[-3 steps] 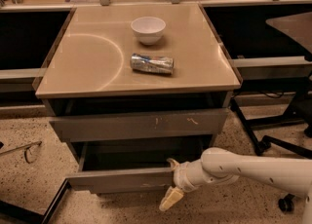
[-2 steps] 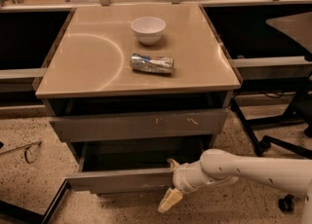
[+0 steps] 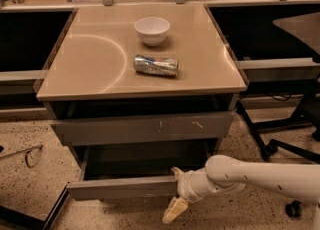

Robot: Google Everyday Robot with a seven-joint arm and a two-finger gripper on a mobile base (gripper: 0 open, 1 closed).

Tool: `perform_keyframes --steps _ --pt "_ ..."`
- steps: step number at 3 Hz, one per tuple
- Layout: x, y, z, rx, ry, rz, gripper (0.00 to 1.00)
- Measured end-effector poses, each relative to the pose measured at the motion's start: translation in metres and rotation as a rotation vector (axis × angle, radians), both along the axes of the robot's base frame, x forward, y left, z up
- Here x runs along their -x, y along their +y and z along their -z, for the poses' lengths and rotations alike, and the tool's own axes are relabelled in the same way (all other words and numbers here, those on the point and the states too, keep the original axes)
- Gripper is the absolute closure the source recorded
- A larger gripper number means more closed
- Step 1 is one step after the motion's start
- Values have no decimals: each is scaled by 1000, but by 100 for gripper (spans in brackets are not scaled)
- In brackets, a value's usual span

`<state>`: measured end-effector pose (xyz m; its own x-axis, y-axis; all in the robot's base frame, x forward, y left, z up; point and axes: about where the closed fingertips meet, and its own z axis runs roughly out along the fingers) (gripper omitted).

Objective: Open middle drawer

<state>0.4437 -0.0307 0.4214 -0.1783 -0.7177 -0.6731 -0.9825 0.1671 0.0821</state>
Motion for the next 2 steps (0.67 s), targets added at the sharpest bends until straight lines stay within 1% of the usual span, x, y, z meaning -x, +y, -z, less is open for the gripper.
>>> perform_keyframes --steps 1,2 --pt "24 4 -1 -15 23 -4 0" --pt "30 7 -5 -21 26 -3 0"
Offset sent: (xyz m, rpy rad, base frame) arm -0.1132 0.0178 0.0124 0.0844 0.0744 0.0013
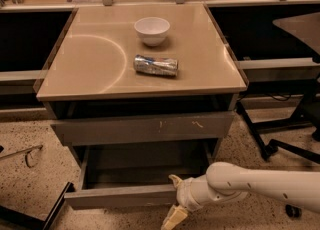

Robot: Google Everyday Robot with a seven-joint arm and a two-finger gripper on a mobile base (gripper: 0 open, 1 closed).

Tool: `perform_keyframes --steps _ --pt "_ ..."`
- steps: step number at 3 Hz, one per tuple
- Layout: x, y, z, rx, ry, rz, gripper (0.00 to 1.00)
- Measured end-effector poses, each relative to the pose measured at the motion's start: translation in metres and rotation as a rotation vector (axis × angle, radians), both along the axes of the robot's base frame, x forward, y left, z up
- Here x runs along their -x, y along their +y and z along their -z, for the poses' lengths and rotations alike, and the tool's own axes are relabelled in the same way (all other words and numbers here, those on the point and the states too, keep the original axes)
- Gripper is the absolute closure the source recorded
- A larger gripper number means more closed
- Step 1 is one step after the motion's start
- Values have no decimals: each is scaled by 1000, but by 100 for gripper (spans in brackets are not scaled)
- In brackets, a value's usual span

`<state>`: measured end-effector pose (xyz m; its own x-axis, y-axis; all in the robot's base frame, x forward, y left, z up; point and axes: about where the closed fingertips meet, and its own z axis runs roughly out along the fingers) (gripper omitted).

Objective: Open middle drawer

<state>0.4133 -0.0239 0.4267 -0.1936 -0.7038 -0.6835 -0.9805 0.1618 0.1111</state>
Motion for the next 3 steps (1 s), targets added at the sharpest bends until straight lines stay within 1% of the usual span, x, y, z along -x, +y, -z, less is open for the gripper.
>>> perform_keyframes --steps 1,2,3 --pt "0 0 0 0 0 0 0" --pt "17 1 -3 33 16 -8 0" --pt "86 -17 -14 96 81 31 0"
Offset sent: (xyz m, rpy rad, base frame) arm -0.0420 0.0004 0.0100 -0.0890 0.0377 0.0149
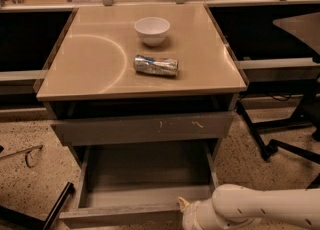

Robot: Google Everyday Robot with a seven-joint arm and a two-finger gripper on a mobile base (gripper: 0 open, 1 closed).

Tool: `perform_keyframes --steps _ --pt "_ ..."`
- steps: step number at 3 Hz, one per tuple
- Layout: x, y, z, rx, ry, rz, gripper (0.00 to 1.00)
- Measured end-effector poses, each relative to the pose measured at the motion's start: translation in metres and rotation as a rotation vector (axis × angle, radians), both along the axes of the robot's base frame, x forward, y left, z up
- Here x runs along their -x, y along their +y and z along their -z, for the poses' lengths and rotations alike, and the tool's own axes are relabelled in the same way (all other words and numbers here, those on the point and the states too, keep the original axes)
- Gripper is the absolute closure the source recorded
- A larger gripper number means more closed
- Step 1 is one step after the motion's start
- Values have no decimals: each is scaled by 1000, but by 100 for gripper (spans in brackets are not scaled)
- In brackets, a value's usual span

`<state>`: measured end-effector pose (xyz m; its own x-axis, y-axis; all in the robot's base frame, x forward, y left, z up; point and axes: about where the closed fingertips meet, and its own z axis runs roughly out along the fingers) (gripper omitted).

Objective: Open middle drawer

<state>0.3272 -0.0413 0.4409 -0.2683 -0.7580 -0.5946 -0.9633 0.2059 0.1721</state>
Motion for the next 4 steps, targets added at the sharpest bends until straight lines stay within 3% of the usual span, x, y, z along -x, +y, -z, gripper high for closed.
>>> perform_keyframes --steps 2,3,4 --pt "-6 6 1 5 1 -18 0" --pt "-12 19 9 4 21 -54 0" --pt "1 26 14 9 54 -75 0"
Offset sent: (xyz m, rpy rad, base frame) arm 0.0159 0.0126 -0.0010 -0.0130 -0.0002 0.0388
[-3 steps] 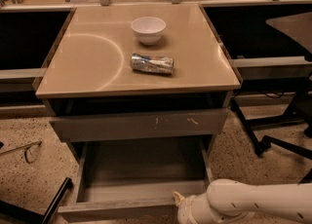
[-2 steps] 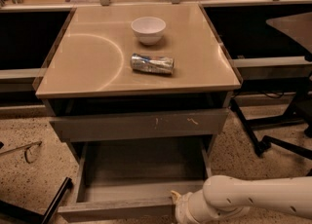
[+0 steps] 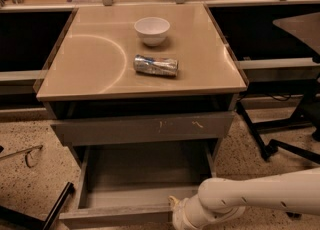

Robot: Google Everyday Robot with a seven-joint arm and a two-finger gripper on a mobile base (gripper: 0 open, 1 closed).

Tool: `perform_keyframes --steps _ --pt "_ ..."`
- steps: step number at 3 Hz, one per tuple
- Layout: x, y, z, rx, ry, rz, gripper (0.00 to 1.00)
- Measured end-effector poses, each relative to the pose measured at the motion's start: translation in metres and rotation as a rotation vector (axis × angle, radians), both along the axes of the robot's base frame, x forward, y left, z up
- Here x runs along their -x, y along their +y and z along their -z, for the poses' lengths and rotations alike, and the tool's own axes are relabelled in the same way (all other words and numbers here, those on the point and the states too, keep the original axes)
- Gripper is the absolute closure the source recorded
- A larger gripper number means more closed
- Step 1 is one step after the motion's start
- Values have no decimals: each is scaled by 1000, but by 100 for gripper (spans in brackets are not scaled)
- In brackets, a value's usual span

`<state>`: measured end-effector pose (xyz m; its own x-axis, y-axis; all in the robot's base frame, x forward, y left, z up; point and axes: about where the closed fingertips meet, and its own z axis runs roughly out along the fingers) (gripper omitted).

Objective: Open middle drawer

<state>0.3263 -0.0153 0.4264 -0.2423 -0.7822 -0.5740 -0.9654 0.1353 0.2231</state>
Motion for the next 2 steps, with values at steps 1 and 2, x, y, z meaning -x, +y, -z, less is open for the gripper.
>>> perform_keyframes --steps 1,2 --pt "15 2 0 3 23 -1 0" --pt "33 0 1 0 48 6 0"
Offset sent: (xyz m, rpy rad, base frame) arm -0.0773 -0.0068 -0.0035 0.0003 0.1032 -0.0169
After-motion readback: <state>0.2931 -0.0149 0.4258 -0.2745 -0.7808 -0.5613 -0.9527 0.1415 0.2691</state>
